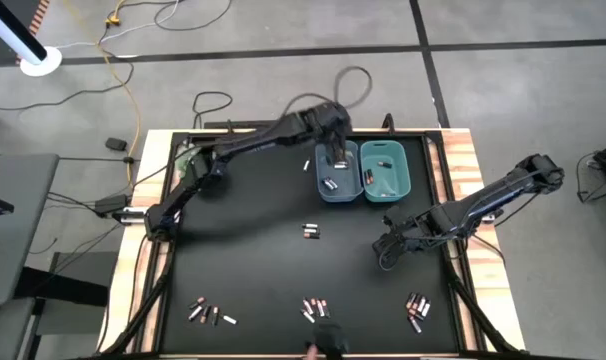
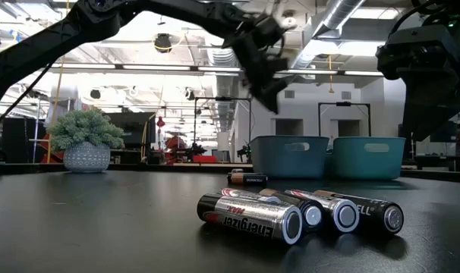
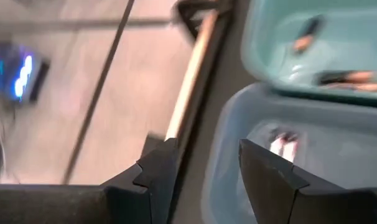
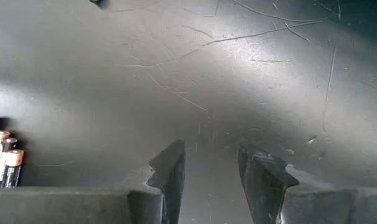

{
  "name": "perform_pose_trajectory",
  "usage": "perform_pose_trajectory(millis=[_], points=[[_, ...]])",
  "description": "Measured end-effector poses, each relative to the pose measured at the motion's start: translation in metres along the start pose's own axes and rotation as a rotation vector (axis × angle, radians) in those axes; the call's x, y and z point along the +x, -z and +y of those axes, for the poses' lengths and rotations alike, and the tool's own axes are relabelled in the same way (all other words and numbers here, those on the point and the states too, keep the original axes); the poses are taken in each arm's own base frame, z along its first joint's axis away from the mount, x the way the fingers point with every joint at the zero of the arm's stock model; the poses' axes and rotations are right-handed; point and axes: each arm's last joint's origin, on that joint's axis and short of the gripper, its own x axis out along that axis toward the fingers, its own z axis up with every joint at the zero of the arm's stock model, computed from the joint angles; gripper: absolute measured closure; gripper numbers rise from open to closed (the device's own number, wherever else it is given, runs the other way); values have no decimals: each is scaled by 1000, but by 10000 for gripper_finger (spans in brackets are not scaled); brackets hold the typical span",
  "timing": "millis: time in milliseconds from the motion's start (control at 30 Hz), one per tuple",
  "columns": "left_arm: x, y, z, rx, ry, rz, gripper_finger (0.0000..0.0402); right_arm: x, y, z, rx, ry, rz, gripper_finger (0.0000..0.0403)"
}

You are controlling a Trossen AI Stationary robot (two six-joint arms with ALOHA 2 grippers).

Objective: Sort batteries
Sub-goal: Put the silver battery into the blue bin

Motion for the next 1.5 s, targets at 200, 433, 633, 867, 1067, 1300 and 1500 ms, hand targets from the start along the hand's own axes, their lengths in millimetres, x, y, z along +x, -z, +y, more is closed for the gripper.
perform_pose_trajectory(millis=[200,433,633,867,1067,1300,1500], points=[[-2,36,60,-257,-47,106,235,0,1,0,-5,-1,1,239],[-23,78,75,-391,-77,40,235,-1,2,0,-12,1,4,239],[-48,127,48,-439,-85,-142,235,0,1,-1,-11,16,5,239],[-49,173,-5,-449,-54,-347,235,0,-2,-4,-9,42,5,239],[-23,194,-44,-409,12,-280,235,0,-1,-5,-11,51,8,239],[-4,191,-64,-456,23,-306,235,0,-1,-5,-11,51,8,239],[10,185,-69,-470,18,-323,235,0,-1,-5,-3,50,7,239]])
